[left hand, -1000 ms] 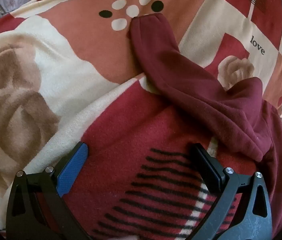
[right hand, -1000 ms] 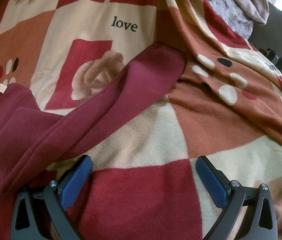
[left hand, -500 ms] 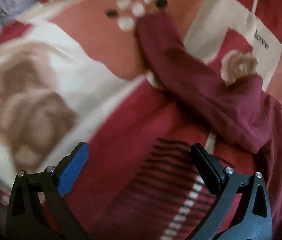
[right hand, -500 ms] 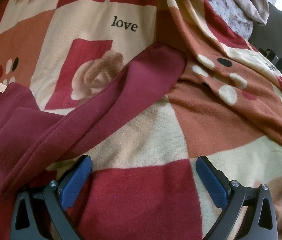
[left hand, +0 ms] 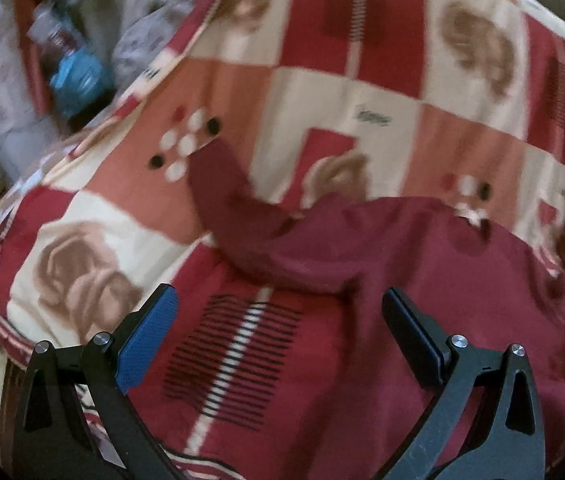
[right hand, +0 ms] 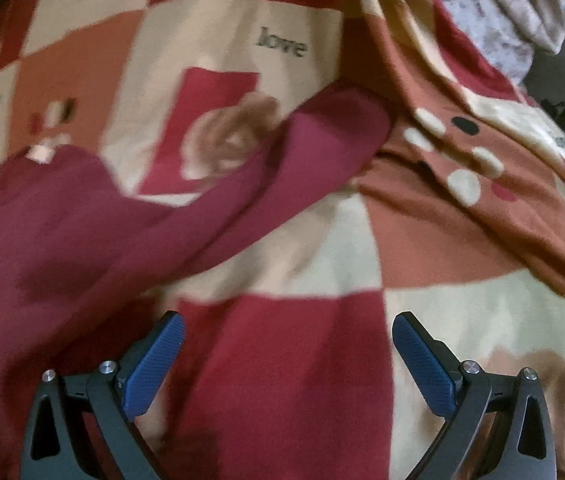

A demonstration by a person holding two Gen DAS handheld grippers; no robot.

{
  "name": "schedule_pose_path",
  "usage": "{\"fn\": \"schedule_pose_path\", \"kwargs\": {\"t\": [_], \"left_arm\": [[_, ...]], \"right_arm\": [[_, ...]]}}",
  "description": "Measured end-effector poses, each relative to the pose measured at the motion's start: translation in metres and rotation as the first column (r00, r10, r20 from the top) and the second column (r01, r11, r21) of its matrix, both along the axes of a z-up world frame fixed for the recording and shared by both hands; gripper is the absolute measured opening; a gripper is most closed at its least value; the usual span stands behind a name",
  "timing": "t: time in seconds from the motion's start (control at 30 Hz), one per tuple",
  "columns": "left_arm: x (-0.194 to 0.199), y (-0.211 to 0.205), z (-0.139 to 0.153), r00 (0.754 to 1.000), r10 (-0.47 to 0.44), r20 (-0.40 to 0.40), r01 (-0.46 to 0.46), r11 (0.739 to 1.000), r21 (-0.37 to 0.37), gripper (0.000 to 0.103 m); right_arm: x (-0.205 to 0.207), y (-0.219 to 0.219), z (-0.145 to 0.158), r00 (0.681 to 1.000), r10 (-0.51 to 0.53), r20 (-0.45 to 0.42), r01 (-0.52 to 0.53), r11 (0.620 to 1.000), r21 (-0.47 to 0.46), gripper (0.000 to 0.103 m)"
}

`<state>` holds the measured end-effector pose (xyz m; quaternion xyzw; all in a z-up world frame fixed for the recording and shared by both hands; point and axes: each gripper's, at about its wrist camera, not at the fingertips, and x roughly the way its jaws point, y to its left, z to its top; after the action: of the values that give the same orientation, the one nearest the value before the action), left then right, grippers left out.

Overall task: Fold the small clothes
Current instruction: 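Move the left tool over the red sweatshirt sleeve cuff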

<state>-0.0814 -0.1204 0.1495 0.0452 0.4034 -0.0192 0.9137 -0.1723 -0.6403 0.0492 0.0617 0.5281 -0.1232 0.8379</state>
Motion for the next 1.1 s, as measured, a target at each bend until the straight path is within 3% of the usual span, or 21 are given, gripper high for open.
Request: {"fn": "schedule_pose_path", "kwargs": {"t": [0.17, 0.33, 0.6, 0.8, 0.93, 1.1], "left_arm": [[-0.023, -0.026, 0.009, 0.996, -0.092, 0.005, 0.092, 0.995, -0.047, 0.103], [-0.032, -0.038, 0.015, 0.991, -0.134, 0.01, 0.134, 0.989, -0.064, 0.102], [-0.044, -0.041, 0.029, 0.987, -0.16, 0.023, 0.162, 0.984, -0.068, 0.102], [-0.042, -0.03, 0.032, 0.991, -0.127, 0.03, 0.13, 0.985, -0.114, 0.102], [-0.034, -0.023, 0.029, 0.996, -0.091, 0.02, 0.093, 0.991, -0.093, 0.102], [-0.027, -0.018, 0.028, 0.998, -0.062, 0.017, 0.063, 0.992, -0.107, 0.102]], "right_arm": [[-0.042, 0.027, 0.068, 0.99, 0.062, 0.129, -0.081, 0.986, 0.146, 0.103], [-0.06, 0.074, 0.115, 0.973, 0.182, 0.143, -0.224, 0.899, 0.376, 0.103], [-0.063, 0.141, 0.168, 0.918, 0.293, 0.266, -0.373, 0.864, 0.337, 0.103], [-0.035, 0.153, 0.162, 0.935, 0.263, 0.239, -0.331, 0.891, 0.311, 0.103], [-0.023, 0.157, 0.163, 0.937, 0.246, 0.249, -0.31, 0.913, 0.263, 0.103], [-0.008, 0.159, 0.167, 0.933, 0.246, 0.262, -0.317, 0.908, 0.275, 0.103]]}}
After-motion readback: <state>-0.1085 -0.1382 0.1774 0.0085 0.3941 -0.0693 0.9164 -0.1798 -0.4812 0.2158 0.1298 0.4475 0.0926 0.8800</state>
